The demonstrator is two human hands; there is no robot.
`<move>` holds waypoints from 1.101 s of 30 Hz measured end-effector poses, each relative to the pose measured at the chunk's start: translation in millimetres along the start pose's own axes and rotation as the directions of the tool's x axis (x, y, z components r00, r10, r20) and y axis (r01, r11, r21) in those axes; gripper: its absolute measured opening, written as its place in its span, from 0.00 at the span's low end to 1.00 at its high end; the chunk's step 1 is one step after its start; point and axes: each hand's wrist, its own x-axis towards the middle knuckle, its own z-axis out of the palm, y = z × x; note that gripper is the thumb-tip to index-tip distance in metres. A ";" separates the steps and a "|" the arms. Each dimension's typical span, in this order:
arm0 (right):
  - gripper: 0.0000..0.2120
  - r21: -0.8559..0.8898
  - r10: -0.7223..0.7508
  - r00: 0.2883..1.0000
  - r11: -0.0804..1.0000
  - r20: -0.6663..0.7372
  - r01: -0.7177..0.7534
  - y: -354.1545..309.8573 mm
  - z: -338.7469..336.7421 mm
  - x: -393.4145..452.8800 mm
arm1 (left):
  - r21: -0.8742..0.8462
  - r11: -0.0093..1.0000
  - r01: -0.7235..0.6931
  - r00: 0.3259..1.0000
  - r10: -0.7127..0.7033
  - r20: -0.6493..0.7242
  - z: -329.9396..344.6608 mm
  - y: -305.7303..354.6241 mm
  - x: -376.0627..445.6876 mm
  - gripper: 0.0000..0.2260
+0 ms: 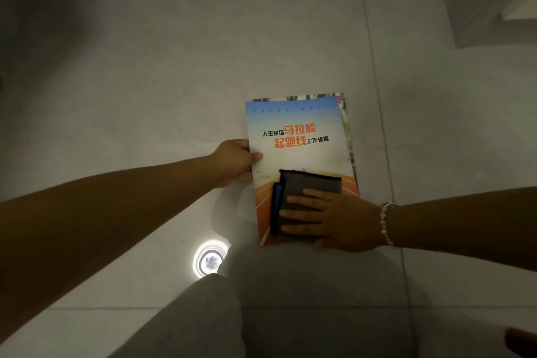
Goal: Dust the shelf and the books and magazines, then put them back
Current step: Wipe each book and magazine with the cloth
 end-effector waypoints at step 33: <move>0.21 0.828 0.937 0.033 -0.291 0.349 -0.478 127.0 -83.7 15.6 | -0.120 0.982 -0.148 0.982 0.132 -0.132 7.7 24.3 -21.5 0.16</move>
